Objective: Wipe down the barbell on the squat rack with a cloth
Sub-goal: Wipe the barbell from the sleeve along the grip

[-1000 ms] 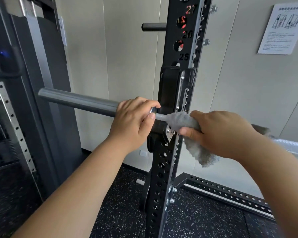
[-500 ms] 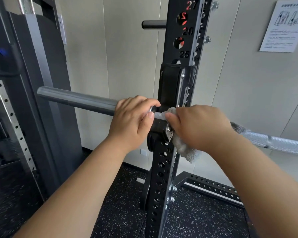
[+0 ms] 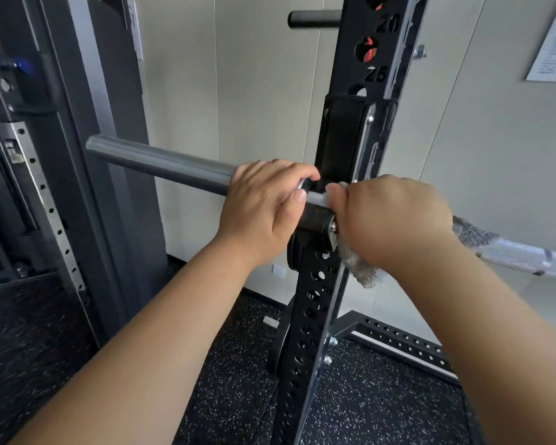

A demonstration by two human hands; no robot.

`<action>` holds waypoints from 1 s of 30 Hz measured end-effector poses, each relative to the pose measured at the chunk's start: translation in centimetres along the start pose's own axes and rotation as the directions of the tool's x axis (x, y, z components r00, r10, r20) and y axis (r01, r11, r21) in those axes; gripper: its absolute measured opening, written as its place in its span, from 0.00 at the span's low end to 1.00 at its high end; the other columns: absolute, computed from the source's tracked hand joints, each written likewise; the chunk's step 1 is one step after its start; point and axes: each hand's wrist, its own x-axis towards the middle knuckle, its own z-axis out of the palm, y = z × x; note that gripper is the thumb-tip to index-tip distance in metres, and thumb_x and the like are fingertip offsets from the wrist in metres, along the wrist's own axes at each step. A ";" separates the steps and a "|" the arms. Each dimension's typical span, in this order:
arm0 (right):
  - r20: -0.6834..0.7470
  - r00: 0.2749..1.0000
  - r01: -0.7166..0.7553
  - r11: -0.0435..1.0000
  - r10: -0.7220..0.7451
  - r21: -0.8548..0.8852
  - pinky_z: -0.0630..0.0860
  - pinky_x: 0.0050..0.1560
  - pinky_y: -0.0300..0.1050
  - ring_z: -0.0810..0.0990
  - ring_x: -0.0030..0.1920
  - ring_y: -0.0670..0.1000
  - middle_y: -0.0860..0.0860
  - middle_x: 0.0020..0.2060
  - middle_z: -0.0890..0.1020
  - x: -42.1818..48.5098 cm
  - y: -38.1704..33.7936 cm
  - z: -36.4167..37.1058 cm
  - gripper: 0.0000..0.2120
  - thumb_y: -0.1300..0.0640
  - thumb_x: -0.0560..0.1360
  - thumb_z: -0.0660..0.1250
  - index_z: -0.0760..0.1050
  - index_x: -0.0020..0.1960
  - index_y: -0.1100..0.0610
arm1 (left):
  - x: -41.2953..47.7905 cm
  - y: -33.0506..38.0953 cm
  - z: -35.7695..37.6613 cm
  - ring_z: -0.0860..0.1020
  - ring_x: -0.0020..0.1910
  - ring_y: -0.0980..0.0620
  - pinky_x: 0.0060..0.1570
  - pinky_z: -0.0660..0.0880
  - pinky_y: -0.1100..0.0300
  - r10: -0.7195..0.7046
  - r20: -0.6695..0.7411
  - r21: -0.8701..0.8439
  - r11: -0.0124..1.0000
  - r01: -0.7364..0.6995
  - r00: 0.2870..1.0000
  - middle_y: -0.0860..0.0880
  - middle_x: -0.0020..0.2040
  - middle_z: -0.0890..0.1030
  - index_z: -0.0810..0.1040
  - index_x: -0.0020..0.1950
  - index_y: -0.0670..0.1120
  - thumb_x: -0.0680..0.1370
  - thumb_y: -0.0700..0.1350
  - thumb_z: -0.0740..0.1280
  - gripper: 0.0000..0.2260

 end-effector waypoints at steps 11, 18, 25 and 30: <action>-0.119 0.989 -0.089 0.995 0.093 0.033 0.58 0.29 0.40 0.57 0.23 0.52 0.47 0.24 0.57 -2.5 2.7 0.4 0.27 0.42 0.86 0.41 0.66 0.35 0.52 | 0.1 -0.4 0.6 0.79 0.55 0.48 0.59 0.69 0.42 0.016 -0.021 -0.003 1.000 -0.016 1.000 0.53 0.57 0.81 0.81 0.63 0.49 0.84 0.53 0.46 0.25; -0.090 0.996 -0.002 0.999 0.006 0.045 0.56 0.29 0.42 0.69 0.31 0.57 0.47 0.28 0.65 -0.9 0.2 0.1 0.22 0.39 0.85 0.40 0.70 0.48 0.46 | -0.1 0.0 0.7 0.78 0.58 0.49 0.61 0.69 0.43 -0.017 -0.051 -0.024 1.000 0.016 0.999 0.52 0.59 0.81 0.82 0.63 0.48 0.83 0.52 0.46 0.26; -0.031 1.000 0.009 0.999 -0.008 0.047 0.65 0.27 0.41 0.64 0.23 0.51 0.46 0.28 0.68 -3.9 4.1 -0.1 0.22 0.38 0.83 0.35 0.61 0.45 0.48 | -0.1 0.0 0.8 0.78 0.57 0.48 0.62 0.69 0.43 -0.012 -0.059 -0.040 0.999 0.010 0.998 0.51 0.58 0.81 0.81 0.63 0.46 0.83 0.51 0.46 0.26; -0.026 0.998 -0.058 0.997 0.057 -0.048 0.60 0.29 0.41 0.62 0.25 0.54 0.46 0.26 0.63 -3.4 3.4 -0.3 0.23 0.37 0.83 0.37 0.62 0.42 0.49 | -0.2 0.3 1.3 0.79 0.57 0.48 0.61 0.69 0.42 -0.036 -0.121 -0.047 0.998 0.030 0.992 0.51 0.57 0.81 0.82 0.61 0.46 0.82 0.51 0.45 0.26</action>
